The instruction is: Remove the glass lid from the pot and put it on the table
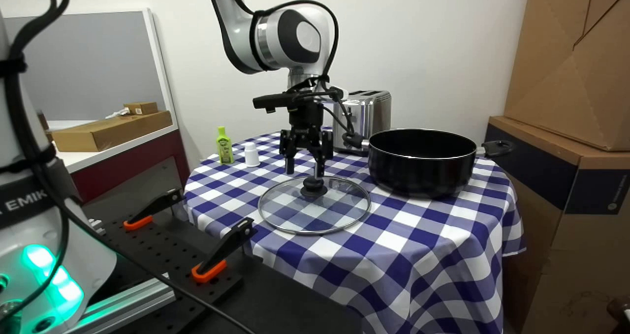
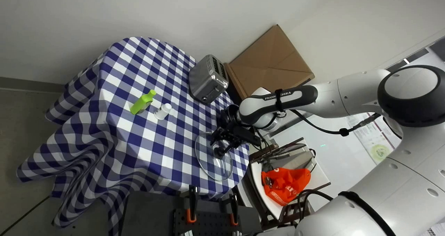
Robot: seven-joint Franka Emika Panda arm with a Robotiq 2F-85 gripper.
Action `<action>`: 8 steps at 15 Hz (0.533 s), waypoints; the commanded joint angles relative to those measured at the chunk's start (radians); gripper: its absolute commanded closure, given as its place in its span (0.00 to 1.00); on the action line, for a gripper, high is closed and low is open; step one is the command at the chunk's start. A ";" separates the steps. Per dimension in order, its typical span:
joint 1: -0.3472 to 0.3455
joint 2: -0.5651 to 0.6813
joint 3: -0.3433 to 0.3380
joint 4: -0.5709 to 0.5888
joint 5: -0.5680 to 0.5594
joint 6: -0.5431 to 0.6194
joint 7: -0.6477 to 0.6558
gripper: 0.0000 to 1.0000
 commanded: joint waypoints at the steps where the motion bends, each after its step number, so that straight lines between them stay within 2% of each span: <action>1: -0.057 -0.197 0.103 -0.092 0.227 -0.051 -0.144 0.00; 3: -0.062 -0.303 0.136 -0.112 0.357 -0.105 -0.217 0.00; 5: -0.047 -0.413 0.138 -0.111 0.452 -0.210 -0.298 0.00; 8: -0.017 -0.573 0.102 -0.075 0.429 -0.454 -0.318 0.00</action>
